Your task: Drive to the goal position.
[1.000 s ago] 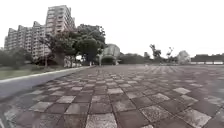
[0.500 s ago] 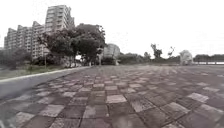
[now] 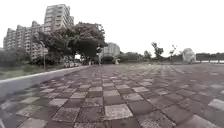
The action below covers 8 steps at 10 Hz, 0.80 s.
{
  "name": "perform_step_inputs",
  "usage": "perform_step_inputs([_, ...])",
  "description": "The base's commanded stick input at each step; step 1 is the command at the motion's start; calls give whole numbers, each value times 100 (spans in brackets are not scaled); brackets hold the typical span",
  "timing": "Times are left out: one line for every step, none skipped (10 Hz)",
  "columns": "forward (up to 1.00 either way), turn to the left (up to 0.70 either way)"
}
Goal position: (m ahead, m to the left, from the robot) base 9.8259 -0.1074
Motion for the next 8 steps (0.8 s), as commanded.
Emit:
perform_step_inputs([100, 0])
perform_step_inputs([100, 0])
perform_step_inputs([100, 0])
perform_step_inputs([100, 0])
perform_step_inputs([100, 0])
perform_step_inputs([100, 0])
perform_step_inputs([100, 0])
perform_step_inputs([100, 0])
